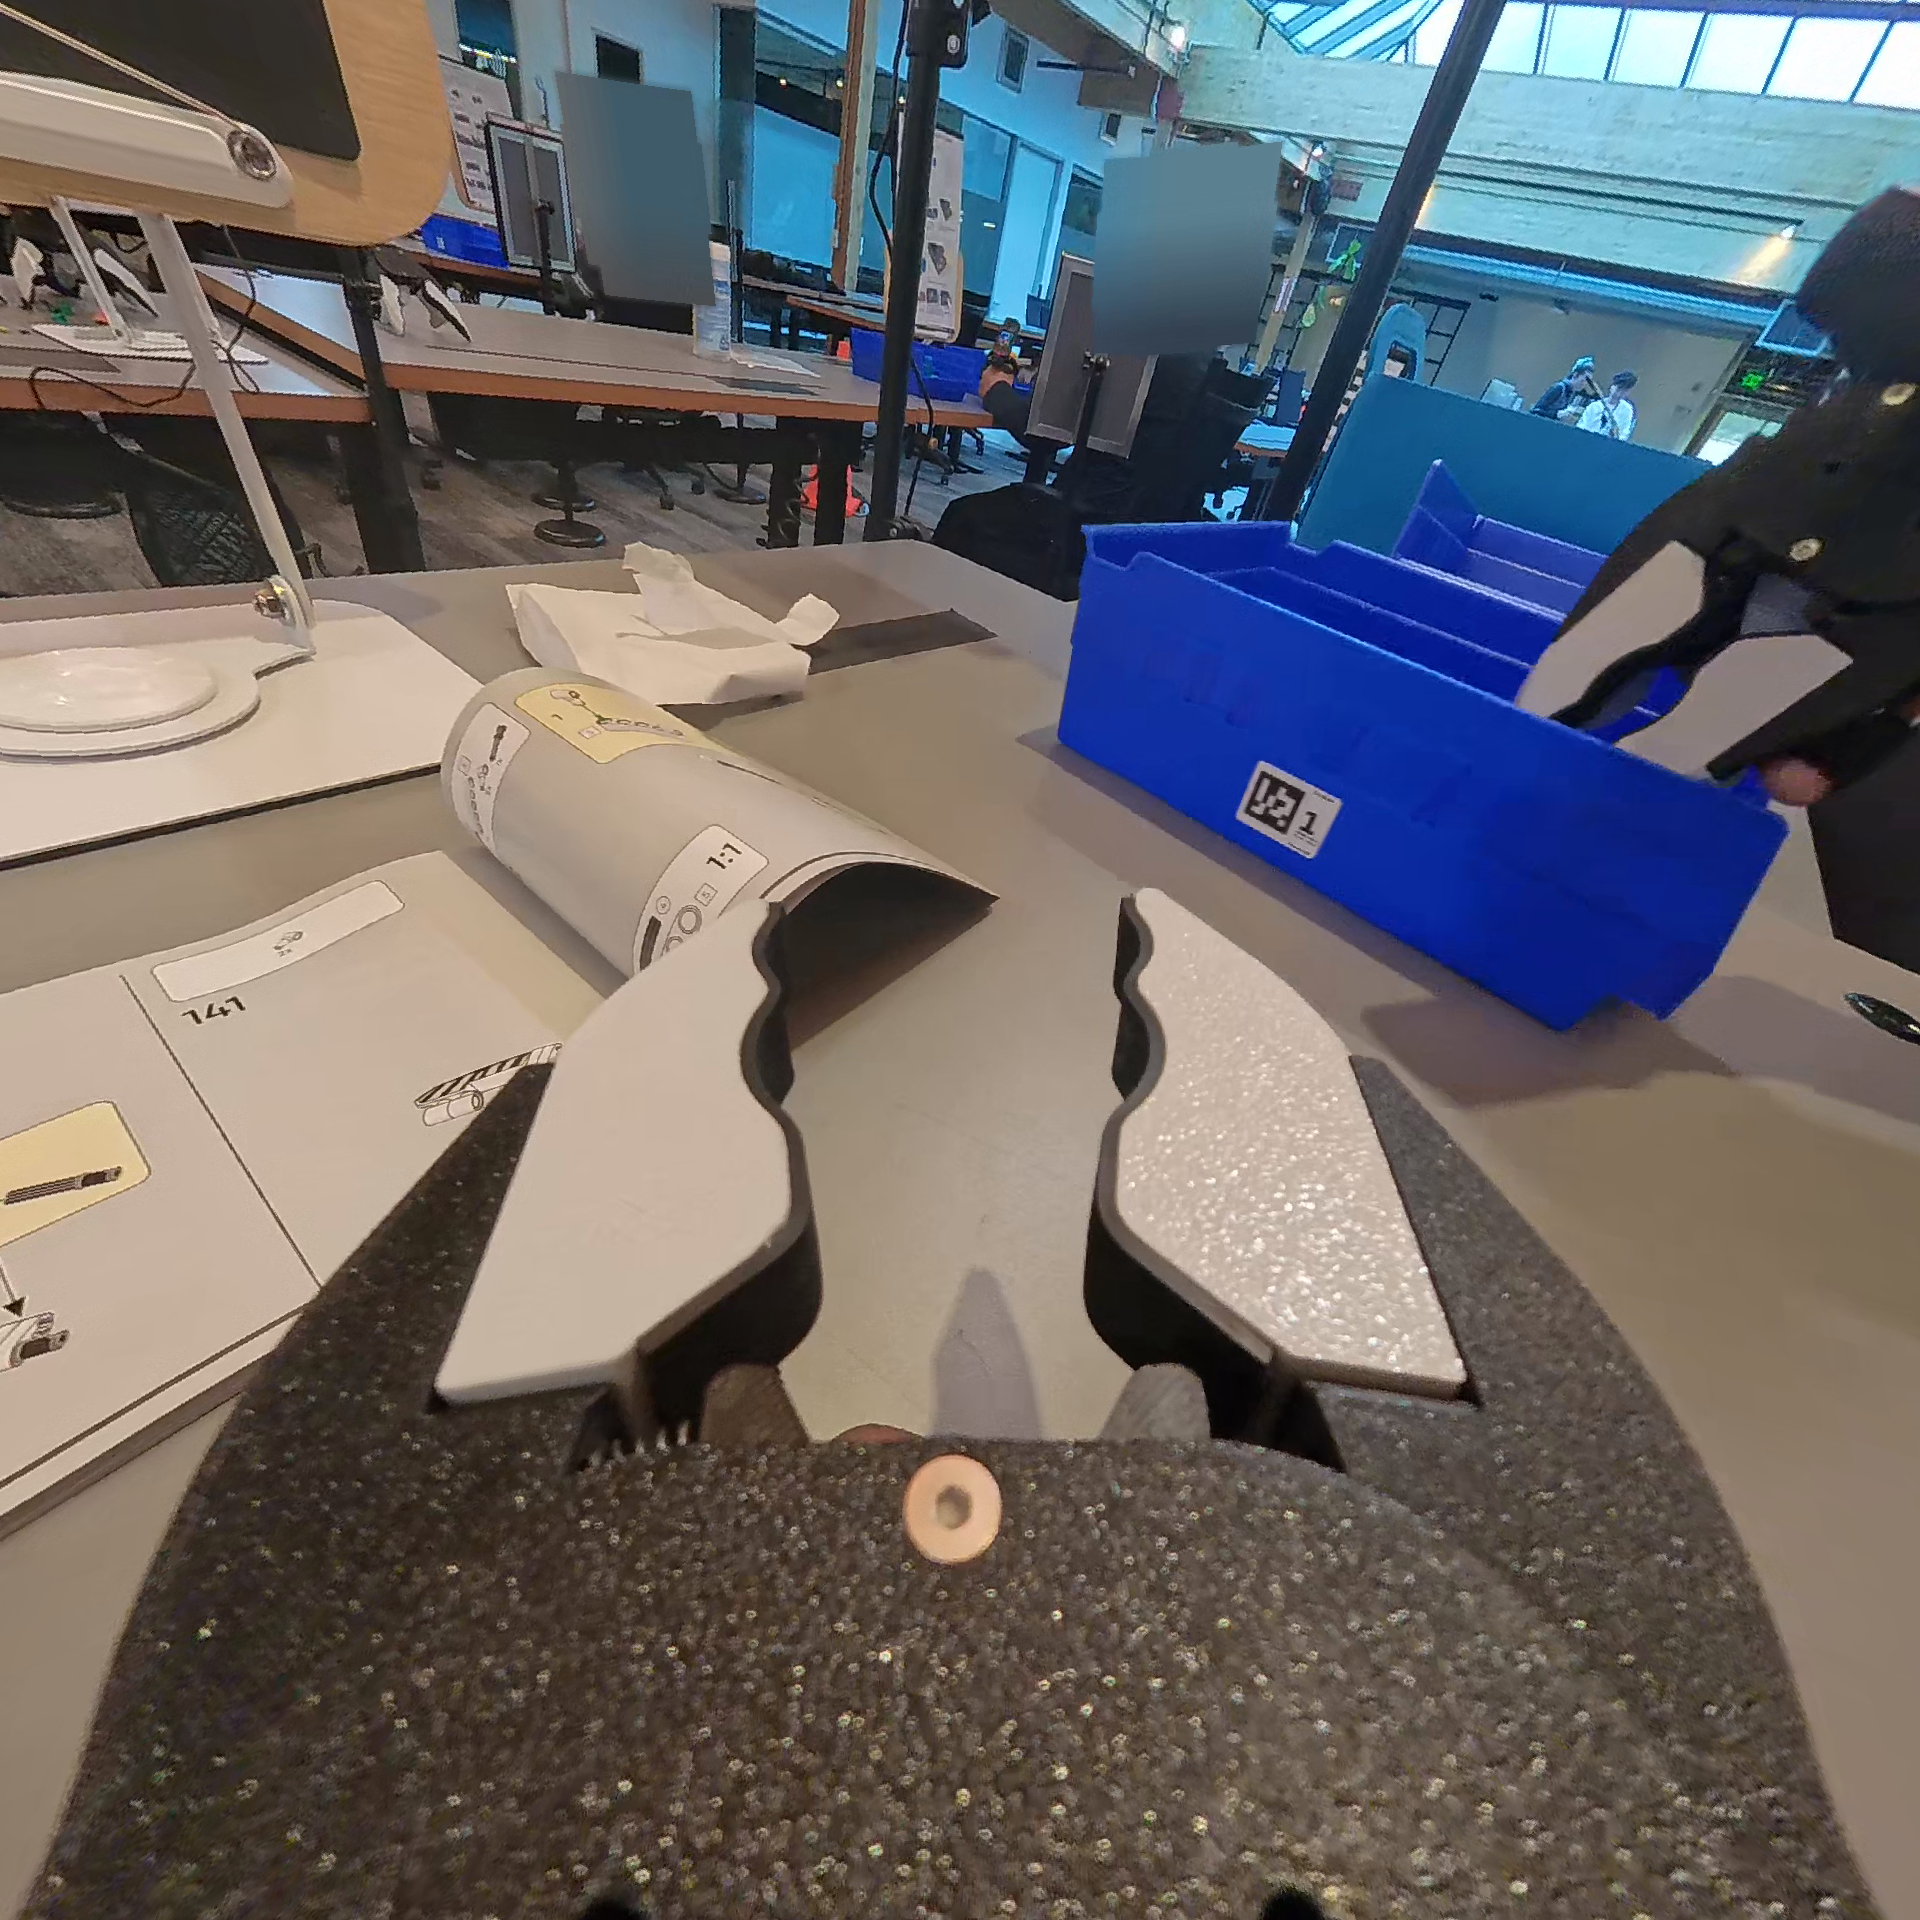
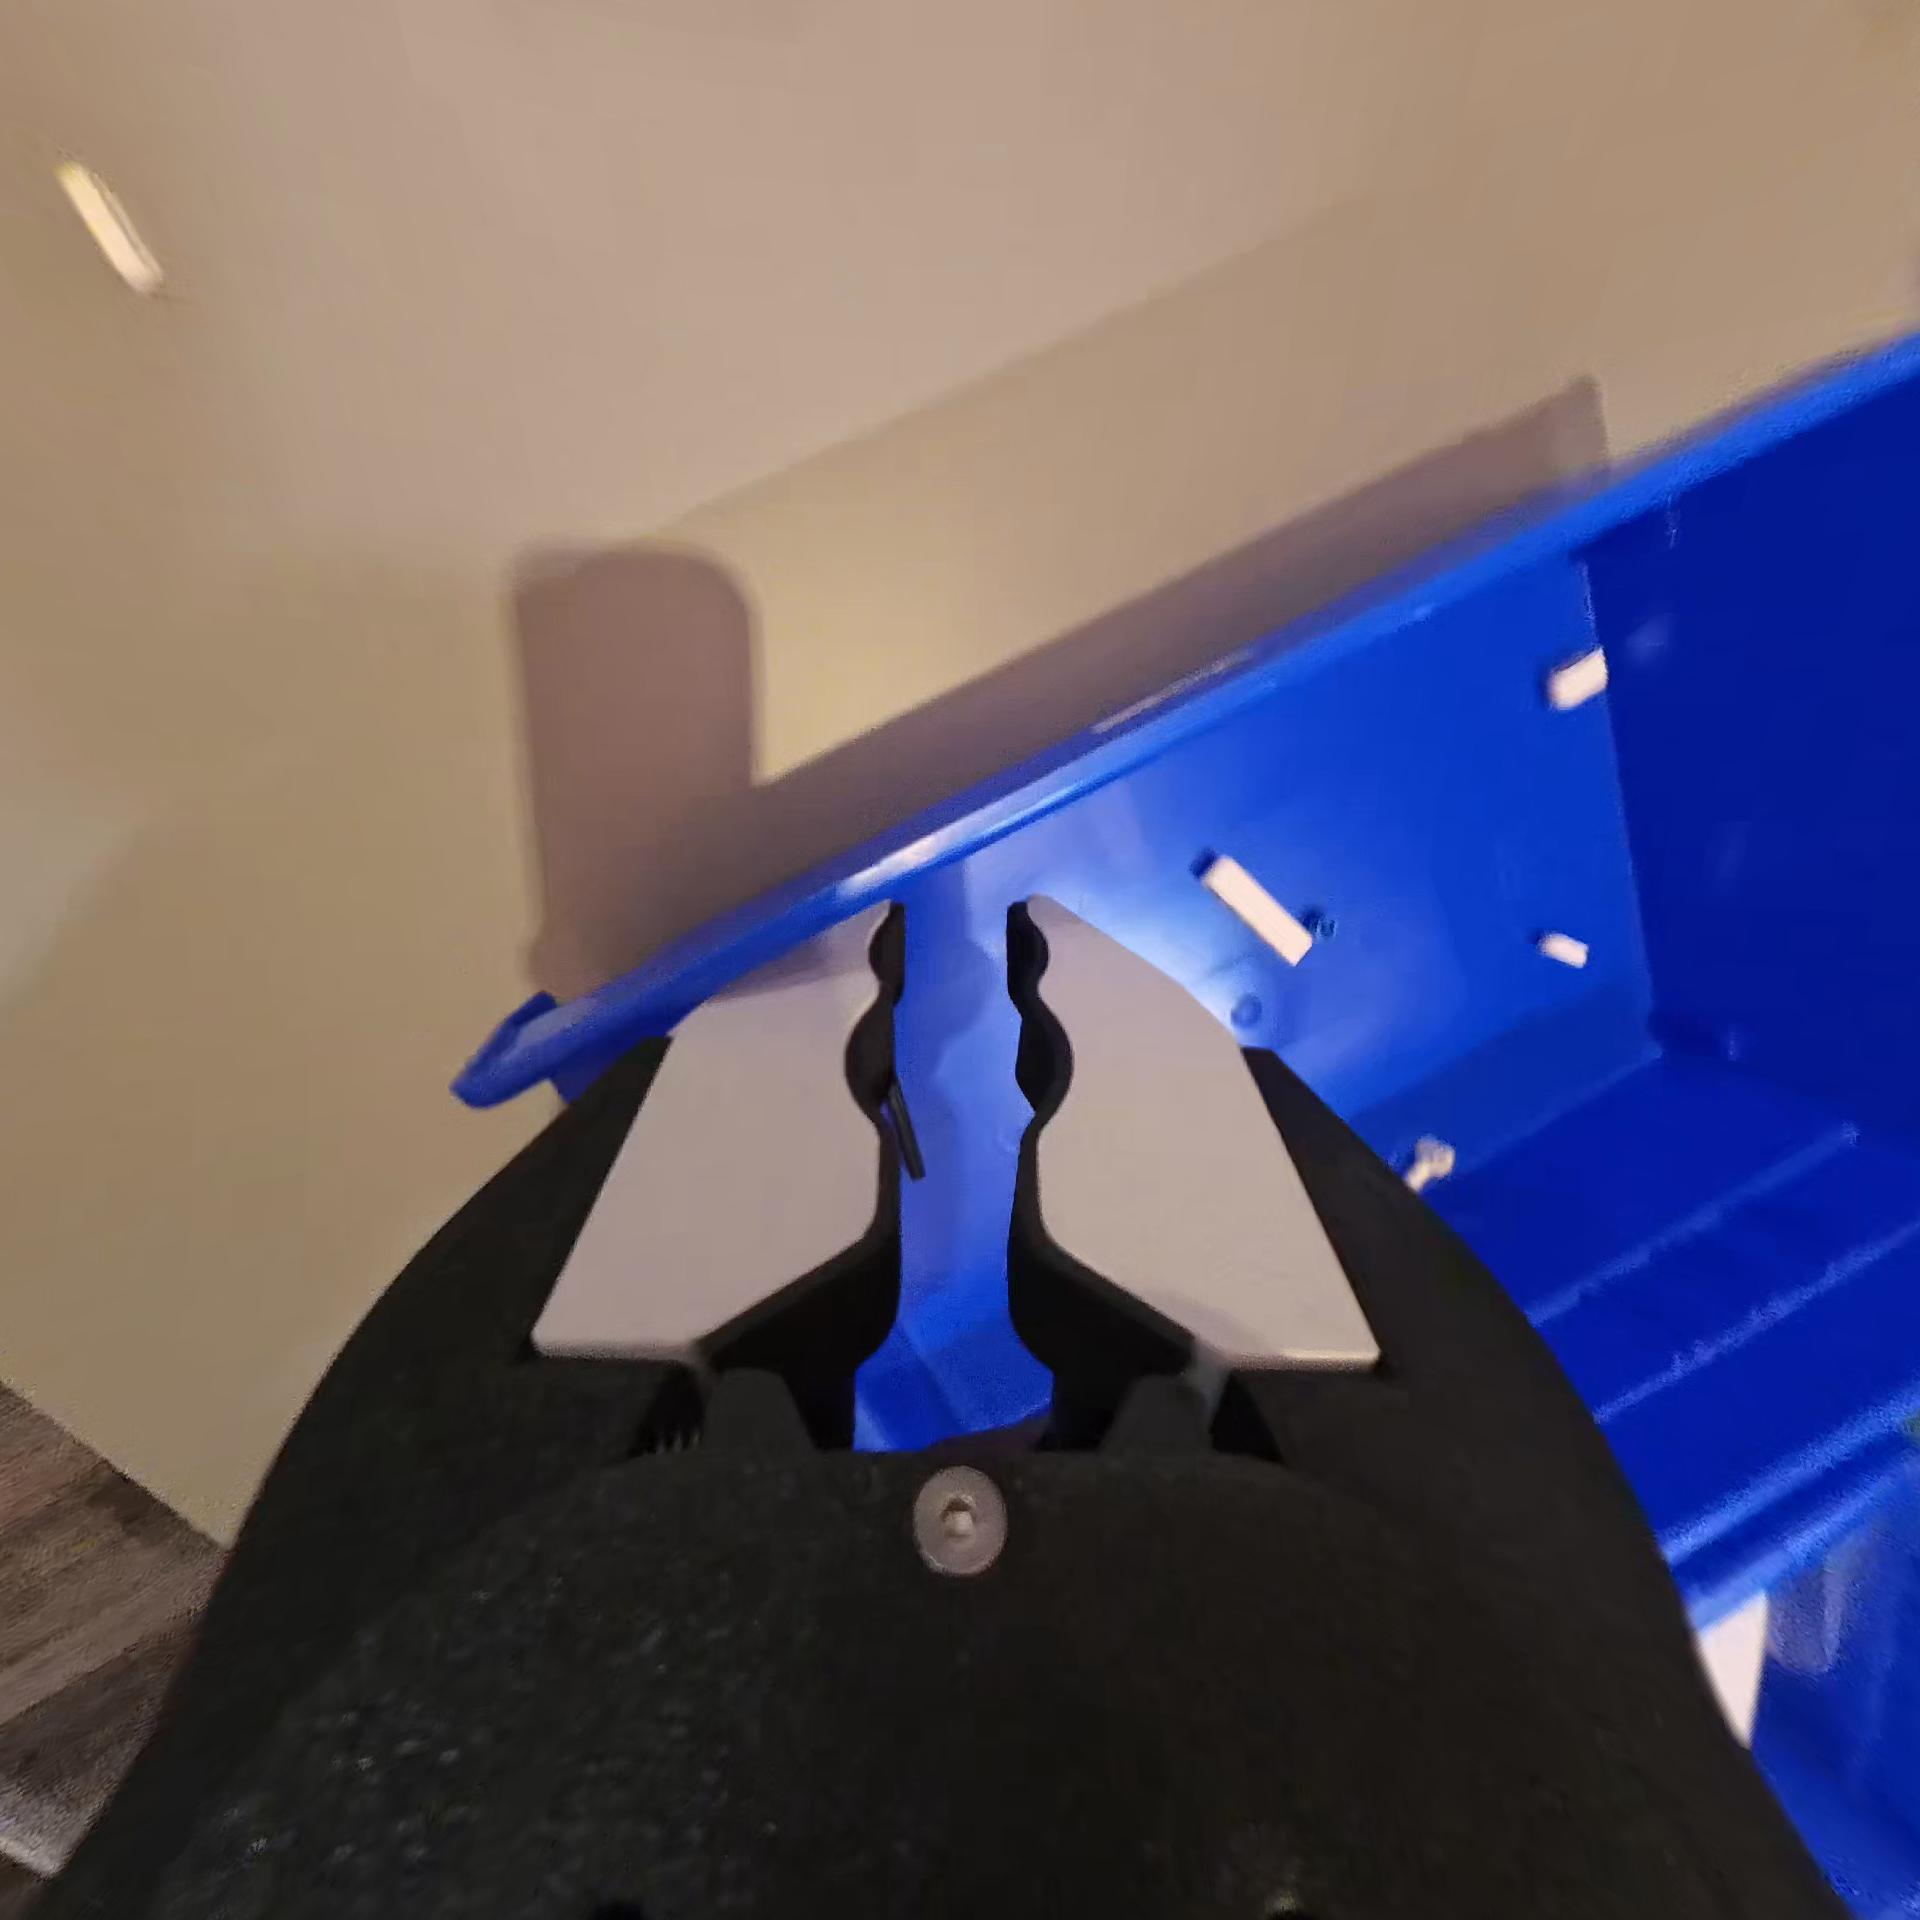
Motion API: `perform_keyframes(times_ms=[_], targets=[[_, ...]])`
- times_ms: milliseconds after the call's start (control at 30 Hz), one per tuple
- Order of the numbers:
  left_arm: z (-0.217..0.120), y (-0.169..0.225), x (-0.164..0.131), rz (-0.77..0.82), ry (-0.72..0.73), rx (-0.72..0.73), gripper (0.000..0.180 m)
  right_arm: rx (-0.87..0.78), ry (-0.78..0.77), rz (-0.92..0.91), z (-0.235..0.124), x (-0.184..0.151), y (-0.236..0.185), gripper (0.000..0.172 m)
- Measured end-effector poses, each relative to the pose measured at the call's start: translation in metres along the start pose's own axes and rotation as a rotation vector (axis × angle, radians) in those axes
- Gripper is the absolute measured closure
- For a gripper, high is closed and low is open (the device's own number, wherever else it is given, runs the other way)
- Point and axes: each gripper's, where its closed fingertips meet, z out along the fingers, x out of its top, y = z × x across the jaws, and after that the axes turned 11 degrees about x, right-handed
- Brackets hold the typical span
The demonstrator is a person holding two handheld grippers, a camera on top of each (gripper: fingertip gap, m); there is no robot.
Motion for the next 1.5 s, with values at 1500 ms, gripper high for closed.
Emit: perform_keyframes(times_ms=[1500], targets=[[0.001,0.002,-0.004,-0.015,-0.031,-0.028,0.121,-0.031,0.266,0.597,0.027,0.02,0.153,0.163]])
